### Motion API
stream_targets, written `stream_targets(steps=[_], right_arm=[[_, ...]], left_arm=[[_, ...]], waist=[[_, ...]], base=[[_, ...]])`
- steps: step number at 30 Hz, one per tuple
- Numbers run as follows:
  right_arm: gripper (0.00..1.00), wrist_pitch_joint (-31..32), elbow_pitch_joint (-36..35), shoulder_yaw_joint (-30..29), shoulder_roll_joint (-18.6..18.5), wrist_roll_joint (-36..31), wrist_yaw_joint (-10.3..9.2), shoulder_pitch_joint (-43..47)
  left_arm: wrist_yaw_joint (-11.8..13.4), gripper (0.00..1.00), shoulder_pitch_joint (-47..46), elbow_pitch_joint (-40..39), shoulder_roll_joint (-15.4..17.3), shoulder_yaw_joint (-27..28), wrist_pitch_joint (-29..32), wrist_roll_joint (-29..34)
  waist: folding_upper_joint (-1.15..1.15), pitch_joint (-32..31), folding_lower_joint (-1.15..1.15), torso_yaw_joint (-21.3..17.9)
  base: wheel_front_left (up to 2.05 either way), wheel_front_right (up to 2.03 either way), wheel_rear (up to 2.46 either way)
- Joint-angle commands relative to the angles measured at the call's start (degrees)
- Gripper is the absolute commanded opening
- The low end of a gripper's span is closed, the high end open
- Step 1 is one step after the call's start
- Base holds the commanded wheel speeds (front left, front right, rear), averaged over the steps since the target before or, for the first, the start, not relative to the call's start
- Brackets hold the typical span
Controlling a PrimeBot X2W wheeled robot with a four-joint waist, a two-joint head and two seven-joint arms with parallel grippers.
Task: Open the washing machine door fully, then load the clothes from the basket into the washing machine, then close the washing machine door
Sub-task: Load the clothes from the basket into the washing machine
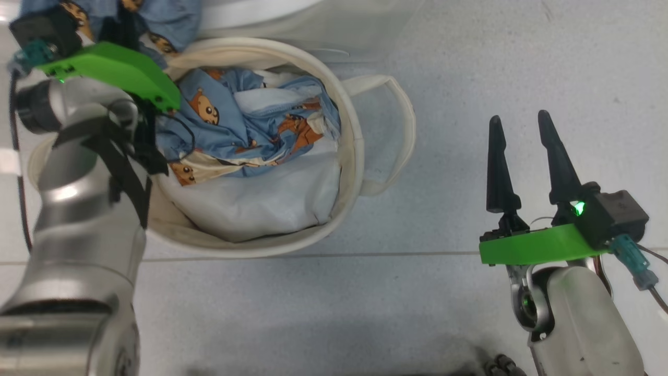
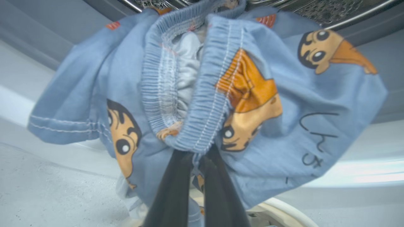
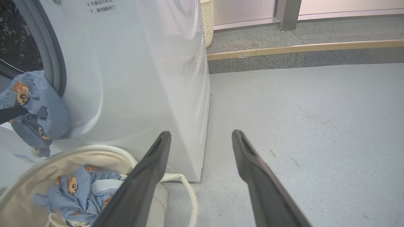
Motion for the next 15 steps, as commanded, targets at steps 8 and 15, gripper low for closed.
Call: stream_targets(steps=[8,15], right_arm=[[1.00,-0.29,-0.78,1.95,-0.09,-0.16,0.05,2.33],[1.00,-0.29,-1.22,3.03,-0.09,-0.10,0.05,2.51]], left_arm=[[-2.11,0.00,7.19,-13.77,0.14,2.18,-0.73,-1.27],[-0.62,0.00,5.93,-25.22,0.42,3.67,-0.74,3.59]], waist=[[0.00,-5.10,0.00,1.81],[0.00,-4.78,0.00,1.37]], base=[[0.00,0.00,0.00],[0.00,0.00,0.00]])
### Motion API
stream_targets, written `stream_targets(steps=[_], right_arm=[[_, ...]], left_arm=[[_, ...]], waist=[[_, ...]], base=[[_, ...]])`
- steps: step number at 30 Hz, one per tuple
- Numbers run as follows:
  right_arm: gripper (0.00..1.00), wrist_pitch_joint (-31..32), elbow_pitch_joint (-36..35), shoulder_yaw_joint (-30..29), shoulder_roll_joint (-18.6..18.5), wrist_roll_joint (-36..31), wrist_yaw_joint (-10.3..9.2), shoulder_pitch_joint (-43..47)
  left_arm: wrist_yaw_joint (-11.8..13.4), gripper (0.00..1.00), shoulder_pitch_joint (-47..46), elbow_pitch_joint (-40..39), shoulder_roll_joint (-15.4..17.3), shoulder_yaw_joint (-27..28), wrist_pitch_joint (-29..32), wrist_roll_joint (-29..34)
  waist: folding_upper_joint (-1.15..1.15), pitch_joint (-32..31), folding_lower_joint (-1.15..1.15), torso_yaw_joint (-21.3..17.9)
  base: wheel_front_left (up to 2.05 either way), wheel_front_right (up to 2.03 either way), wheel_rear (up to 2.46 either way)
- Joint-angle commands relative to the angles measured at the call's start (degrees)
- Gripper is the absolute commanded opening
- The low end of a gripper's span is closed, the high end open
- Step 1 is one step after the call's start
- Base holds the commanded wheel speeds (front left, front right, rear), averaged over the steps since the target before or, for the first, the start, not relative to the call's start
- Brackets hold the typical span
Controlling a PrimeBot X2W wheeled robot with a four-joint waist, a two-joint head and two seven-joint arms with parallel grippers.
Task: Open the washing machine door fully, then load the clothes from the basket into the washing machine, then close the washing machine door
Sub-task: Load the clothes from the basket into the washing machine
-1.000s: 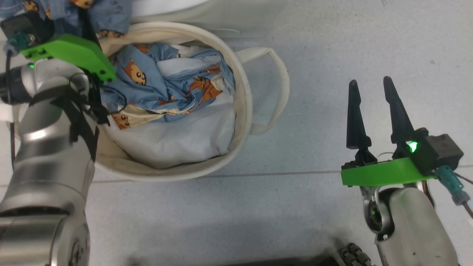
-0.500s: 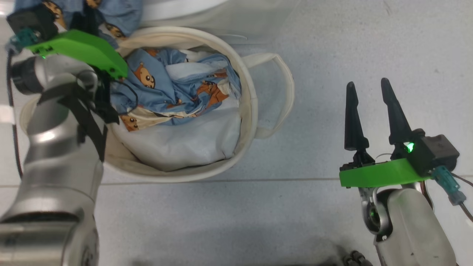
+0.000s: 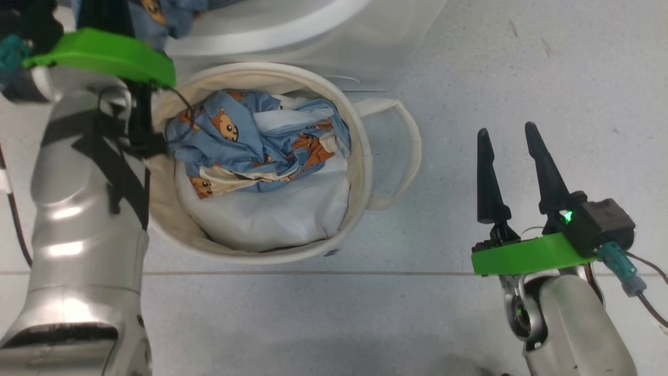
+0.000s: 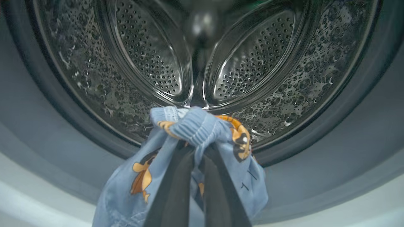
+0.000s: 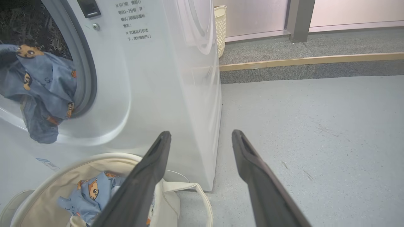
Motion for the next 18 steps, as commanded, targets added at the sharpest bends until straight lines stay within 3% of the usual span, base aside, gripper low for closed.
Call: stream_targets(steps=[1,14,18], right_arm=[[1.00,-0.29,-1.79,1.57,-0.08,-0.10,0.05,1.50],[1.00,-0.29,-3.70,2.28,-0.08,2.32,0.05,-0.54],[1.00,-0.29,-4.11,2.97,-0.08,3.36,0.05,-1.11]], left_arm=[[0.69,0.00,-1.45,-4.55,2.03,0.36,-0.67,2.65],[3.34,0.00,-17.66,-15.70,5.87,4.96,-0.67,8.68],[3.81,0.00,-21.83,-15.49,7.35,5.52,-0.67,10.43]], waist=[[0.00,0.62,0.00,-0.36],[0.00,8.65,0.00,-5.62],[0.00,11.34,0.00,-7.54]], base=[[0.00,0.00,0.00],[0.00,0.00,0.00],[0.00,0.00,0.00]])
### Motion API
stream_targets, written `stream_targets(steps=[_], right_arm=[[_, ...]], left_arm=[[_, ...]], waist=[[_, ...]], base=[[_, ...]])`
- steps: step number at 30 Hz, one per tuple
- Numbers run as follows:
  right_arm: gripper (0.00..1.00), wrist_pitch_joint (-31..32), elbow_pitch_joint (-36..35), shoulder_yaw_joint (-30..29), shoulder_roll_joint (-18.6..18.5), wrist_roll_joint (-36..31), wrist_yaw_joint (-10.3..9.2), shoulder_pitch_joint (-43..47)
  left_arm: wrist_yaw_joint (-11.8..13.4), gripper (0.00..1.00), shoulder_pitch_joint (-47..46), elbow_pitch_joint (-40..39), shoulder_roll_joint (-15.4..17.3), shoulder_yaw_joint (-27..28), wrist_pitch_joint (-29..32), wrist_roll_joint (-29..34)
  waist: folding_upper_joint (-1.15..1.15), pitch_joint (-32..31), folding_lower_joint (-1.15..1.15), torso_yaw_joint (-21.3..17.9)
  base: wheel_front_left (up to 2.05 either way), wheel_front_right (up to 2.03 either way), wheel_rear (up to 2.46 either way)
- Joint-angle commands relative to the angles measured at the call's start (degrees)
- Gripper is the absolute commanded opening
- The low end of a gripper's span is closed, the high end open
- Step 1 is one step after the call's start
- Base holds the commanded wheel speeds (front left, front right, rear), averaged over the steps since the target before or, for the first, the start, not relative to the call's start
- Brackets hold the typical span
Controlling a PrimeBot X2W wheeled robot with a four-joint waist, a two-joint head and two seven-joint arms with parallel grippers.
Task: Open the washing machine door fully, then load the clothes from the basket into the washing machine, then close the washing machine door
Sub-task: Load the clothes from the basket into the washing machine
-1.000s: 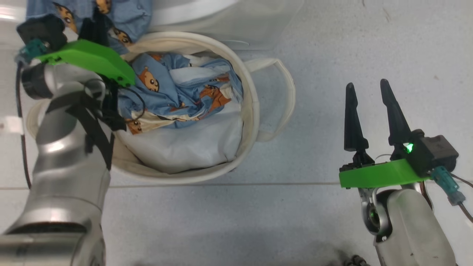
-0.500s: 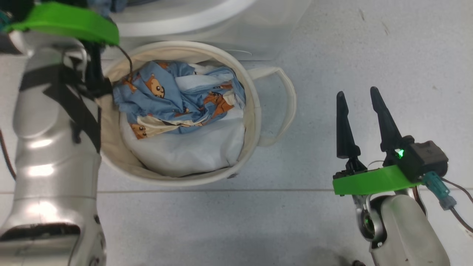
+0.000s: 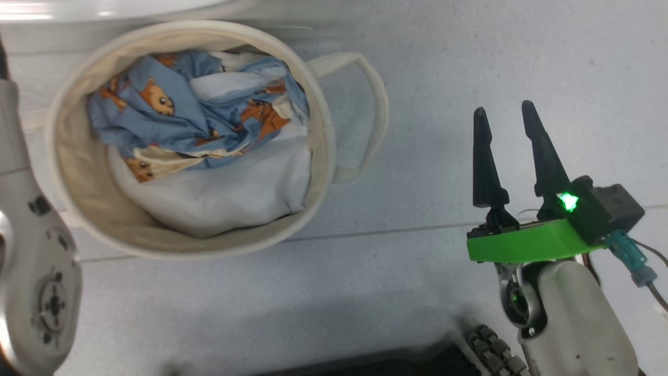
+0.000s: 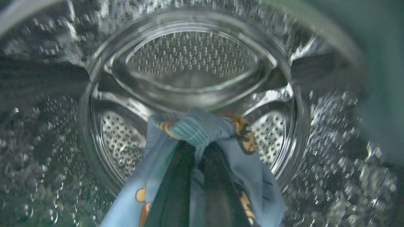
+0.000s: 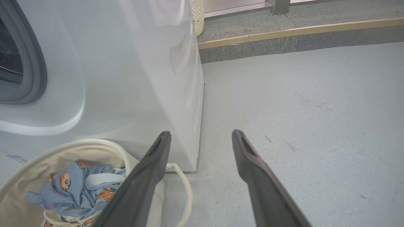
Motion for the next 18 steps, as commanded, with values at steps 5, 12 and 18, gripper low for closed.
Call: stream_targets(steps=[5,12,18], right_arm=[[1.00,-0.29,-2.71,2.22,-0.08,1.29,0.05,0.06],[1.00,-0.29,-3.16,2.35,-0.08,0.59,0.05,-0.62],[1.00,-0.29,-2.98,2.20,-0.08,-0.33,0.05,-1.26]], left_arm=[[1.05,0.00,-2.89,5.13,4.70,-0.03,-0.18,2.58],[2.66,1.00,-6.97,11.61,6.13,-0.80,-0.18,3.73],[1.75,1.00,-7.13,12.25,5.09,-2.24,-0.18,3.69]], waist=[[0.00,4.94,0.00,-3.35],[0.00,7.43,0.00,-3.39],[0.00,7.46,0.00,-1.79]], base=[[0.00,0.00,0.00],[0.00,0.00,0.00],[0.00,0.00,0.00]])
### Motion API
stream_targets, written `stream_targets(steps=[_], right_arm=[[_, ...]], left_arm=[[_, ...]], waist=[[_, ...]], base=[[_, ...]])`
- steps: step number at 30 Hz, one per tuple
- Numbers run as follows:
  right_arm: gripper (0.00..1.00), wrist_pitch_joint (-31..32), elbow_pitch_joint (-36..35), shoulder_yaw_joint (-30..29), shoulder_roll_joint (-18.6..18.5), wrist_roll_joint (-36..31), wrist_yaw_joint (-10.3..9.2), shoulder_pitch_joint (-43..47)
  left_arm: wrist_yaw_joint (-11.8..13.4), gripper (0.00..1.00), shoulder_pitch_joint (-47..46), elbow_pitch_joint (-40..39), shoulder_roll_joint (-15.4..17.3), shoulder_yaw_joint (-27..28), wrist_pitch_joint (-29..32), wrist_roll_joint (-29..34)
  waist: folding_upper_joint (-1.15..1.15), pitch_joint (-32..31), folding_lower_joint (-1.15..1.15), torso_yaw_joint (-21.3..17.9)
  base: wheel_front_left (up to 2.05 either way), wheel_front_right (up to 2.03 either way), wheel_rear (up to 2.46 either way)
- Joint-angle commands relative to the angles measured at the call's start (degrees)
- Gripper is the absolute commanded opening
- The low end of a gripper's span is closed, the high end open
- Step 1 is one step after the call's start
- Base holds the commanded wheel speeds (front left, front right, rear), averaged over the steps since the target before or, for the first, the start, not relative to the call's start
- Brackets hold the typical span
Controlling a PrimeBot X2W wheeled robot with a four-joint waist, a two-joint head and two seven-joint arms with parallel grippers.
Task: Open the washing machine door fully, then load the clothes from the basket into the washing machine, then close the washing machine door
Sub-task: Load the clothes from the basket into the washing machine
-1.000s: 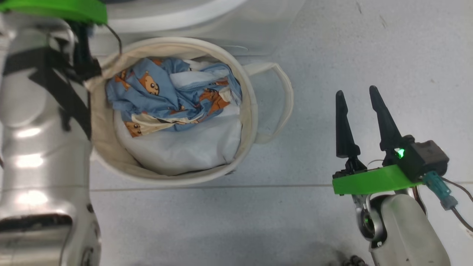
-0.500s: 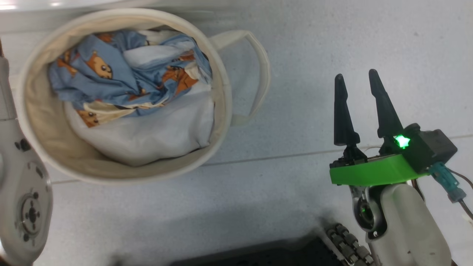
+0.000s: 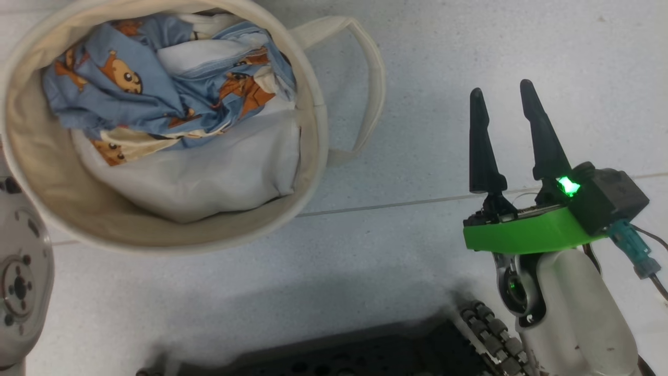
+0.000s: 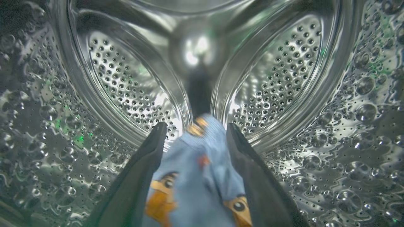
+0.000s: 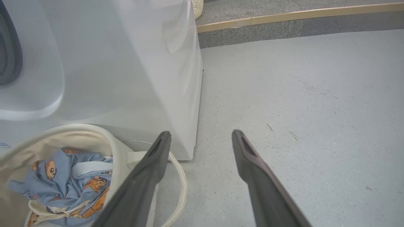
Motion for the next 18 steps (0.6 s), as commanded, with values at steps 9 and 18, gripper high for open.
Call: stream_targets(steps=[9,18], right_arm=[[1.00,-0.28,-0.56,0.66,-0.07,-0.98,0.05,1.04],[1.00,-0.28,2.40,1.08,-0.07,-0.74,0.05,3.45]], left_arm=[[-2.08,1.00,7.04,-4.16,0.38,-0.29,-0.19,-1.32],[-3.97,1.00,26.26,-6.14,-3.04,-2.56,-0.19,-0.79]], waist=[[0.00,-5.01,0.00,2.87],[0.00,-17.82,0.00,5.39]], base=[[0.00,0.00,0.00],[0.00,0.00,0.00]])
